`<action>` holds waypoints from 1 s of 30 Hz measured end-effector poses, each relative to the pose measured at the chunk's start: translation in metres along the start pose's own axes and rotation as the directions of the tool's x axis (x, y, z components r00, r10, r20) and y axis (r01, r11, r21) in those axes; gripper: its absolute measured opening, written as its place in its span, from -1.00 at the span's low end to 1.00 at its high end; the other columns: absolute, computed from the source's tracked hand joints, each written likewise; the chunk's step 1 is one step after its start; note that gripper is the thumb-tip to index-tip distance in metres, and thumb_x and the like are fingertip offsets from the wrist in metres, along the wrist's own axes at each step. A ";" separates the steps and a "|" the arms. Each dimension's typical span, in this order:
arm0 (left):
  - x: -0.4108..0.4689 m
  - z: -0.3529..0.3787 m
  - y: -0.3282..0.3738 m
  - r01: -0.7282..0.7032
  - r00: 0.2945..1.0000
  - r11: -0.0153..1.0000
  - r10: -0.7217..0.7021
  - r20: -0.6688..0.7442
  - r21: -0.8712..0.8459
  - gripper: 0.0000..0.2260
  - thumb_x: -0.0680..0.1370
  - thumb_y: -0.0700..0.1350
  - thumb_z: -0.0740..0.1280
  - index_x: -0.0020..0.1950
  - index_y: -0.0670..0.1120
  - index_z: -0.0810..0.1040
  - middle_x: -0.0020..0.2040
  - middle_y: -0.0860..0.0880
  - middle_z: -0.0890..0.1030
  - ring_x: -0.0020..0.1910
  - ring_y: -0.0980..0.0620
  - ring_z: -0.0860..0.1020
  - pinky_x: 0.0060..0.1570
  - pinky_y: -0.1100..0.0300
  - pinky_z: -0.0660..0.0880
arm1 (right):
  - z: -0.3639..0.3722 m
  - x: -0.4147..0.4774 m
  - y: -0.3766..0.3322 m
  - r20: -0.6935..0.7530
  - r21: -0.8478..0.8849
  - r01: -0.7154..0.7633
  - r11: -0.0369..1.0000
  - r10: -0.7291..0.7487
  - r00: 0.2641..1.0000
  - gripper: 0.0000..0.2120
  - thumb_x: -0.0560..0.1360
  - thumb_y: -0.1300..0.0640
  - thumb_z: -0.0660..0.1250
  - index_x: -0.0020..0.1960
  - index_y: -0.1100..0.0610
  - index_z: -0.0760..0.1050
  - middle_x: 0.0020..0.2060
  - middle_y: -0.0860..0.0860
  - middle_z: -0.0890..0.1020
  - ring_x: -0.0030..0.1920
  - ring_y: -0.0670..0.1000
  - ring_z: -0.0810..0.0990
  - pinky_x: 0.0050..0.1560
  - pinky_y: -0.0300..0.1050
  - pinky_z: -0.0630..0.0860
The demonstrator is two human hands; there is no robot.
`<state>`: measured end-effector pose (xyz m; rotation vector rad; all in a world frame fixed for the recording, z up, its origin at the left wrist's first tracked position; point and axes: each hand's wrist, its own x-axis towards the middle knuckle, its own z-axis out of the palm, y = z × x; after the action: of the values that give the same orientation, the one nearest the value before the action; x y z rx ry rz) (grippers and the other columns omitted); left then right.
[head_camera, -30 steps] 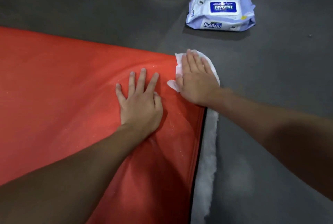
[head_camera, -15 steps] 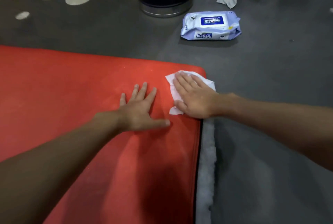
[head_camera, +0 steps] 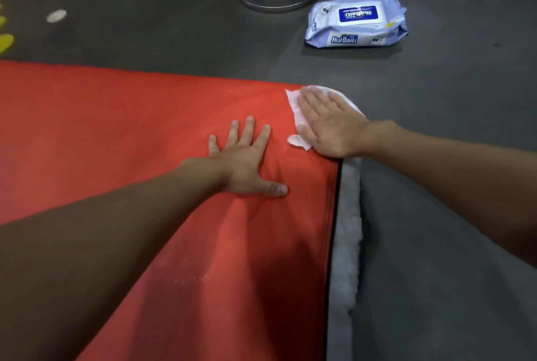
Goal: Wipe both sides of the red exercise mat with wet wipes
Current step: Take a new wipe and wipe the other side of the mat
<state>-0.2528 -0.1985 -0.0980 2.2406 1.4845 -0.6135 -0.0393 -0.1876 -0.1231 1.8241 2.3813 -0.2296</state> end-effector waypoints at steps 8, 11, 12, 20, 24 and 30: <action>-0.013 0.001 0.018 0.077 0.987 0.994 -0.066 -0.145 0.073 0.08 0.31 0.42 0.40 0.60 0.01 -0.08 0.59 -0.11 -0.06 0.57 -0.18 -0.04 0.45 -0.27 0.09 | 0.007 -0.026 -0.009 -0.023 0.031 0.148 0.989 -0.147 0.989 -0.03 0.39 -0.34 -0.52 0.60 0.22 -0.10 0.60 0.16 -0.05 0.60 0.09 -0.13 0.57 0.04 -0.18; -0.027 0.007 0.021 0.044 0.964 0.999 -0.038 -0.263 0.016 -0.12 0.32 0.35 0.46 0.46 -0.07 0.22 0.43 -0.14 0.23 0.41 -0.21 0.24 0.35 -0.14 0.31 | 0.011 -0.032 -0.031 -0.027 -0.008 0.060 0.998 -0.060 0.998 -0.02 0.31 -0.27 -0.52 0.60 0.25 -0.17 0.59 0.18 -0.12 0.59 0.13 -0.21 0.55 0.08 -0.26; -0.029 0.007 0.019 0.000 0.969 1.000 -0.008 -0.247 -0.031 -0.13 0.33 0.31 0.48 0.45 -0.10 0.23 0.43 -0.16 0.24 0.42 -0.22 0.25 0.37 -0.11 0.31 | 0.016 -0.044 -0.039 -0.028 -0.015 0.143 0.990 -0.144 0.989 -0.04 0.34 -0.26 -0.50 0.60 0.24 -0.17 0.59 0.18 -0.13 0.59 0.13 -0.22 0.55 0.08 -0.26; -0.073 0.020 0.011 -0.026 0.996 0.995 0.018 0.082 0.095 0.25 0.26 0.29 0.55 0.58 0.04 -0.32 0.58 -0.08 -0.34 0.57 -0.10 -0.27 0.53 -0.13 -0.03 | 0.011 -0.051 -0.044 0.023 0.007 0.021 1.000 -0.022 0.999 -0.31 0.62 -0.18 -0.24 0.60 0.22 -0.21 0.60 0.14 -0.17 0.58 0.08 -0.26 0.55 0.05 -0.27; -0.084 0.030 0.017 -0.018 0.993 0.989 0.036 -0.116 0.147 0.12 0.27 0.26 0.55 0.60 0.01 -0.06 0.53 -0.13 0.04 0.49 -0.18 0.09 0.36 -0.13 0.26 | 0.022 -0.088 -0.054 0.036 -0.029 0.309 0.951 -0.308 0.951 -0.12 0.42 -0.28 -0.44 0.60 0.20 -0.19 0.59 0.12 -0.17 0.58 0.06 -0.26 0.54 0.01 -0.30; -0.098 0.040 0.014 -0.066 0.993 0.997 0.062 0.104 0.036 0.26 0.25 0.30 0.54 0.59 -0.03 -0.30 0.56 -0.17 -0.37 0.56 -0.16 -0.29 0.54 -0.15 -0.08 | 0.019 -0.077 -0.061 0.023 0.002 0.052 0.999 -0.052 0.998 -0.27 0.58 -0.21 -0.29 0.60 0.22 -0.21 0.60 0.15 -0.16 0.58 0.09 -0.26 0.55 0.07 -0.27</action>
<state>-0.2791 -0.2993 -0.0764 2.2412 1.3566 -0.7320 -0.0782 -0.2794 -0.1240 1.7517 2.4152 -0.2567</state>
